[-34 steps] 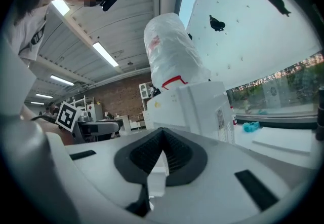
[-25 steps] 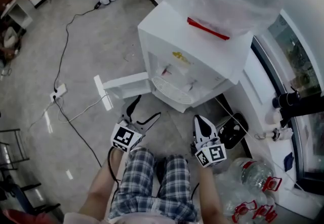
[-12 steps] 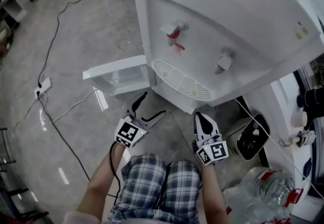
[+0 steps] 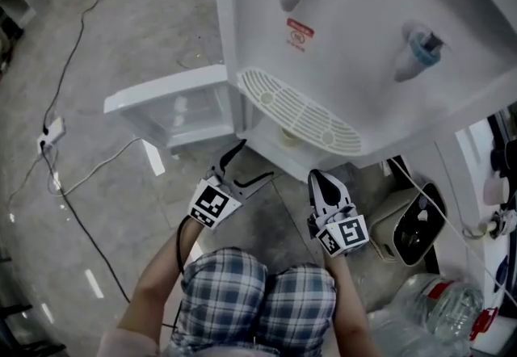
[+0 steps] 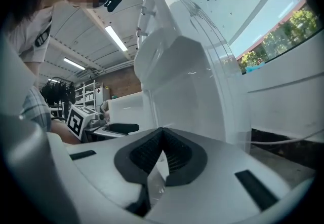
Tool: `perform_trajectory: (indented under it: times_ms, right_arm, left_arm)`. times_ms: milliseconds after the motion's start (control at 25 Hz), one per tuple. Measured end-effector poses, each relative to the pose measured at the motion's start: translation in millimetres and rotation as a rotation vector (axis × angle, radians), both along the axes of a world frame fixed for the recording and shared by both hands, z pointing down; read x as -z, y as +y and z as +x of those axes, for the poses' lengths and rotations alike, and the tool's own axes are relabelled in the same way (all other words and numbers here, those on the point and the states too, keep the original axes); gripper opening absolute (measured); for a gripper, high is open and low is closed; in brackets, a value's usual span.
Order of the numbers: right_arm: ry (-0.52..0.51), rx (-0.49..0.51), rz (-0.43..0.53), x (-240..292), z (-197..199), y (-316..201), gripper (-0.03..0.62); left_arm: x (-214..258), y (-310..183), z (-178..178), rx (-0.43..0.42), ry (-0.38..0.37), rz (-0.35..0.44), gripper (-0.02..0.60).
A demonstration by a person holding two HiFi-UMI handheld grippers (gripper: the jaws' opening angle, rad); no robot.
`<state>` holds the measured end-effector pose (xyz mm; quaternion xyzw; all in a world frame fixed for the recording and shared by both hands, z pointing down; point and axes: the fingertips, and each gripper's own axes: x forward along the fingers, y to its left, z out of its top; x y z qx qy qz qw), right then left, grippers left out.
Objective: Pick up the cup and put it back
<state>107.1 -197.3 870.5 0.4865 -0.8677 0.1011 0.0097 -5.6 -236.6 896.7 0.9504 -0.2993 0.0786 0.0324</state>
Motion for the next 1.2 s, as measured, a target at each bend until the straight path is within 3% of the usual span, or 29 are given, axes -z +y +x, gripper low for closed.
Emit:
perform_trajectory:
  times_ms: [400,560,760,960,1200]
  right_arm:
    - [-0.021,0.058,-0.023,-16,-12,-1,0.017]
    - [-0.031,0.044,-0.023,-14,-7,-1,0.017]
    - [-0.032,0.031,-0.027,-13,-1,2,0.017]
    - [-0.046,0.021,-0.032,-14,2,2,0.017]
    - [-0.046,0.015,-0.036,-14,5,5,0.017]
  left_arm:
    - [-33,-18,30,-0.031,0.010,-0.055,0.392]
    - [-43,-44,41,0.013,0.005,-0.049,0.407]
    - [-60,-68,65,0.045,-0.039,-0.018,0.419]
    - [-94,-84,90,0.019,-0.111,-0.069,0.420]
    - [-113,-97,111,0.013,-0.134,-0.109,0.420]
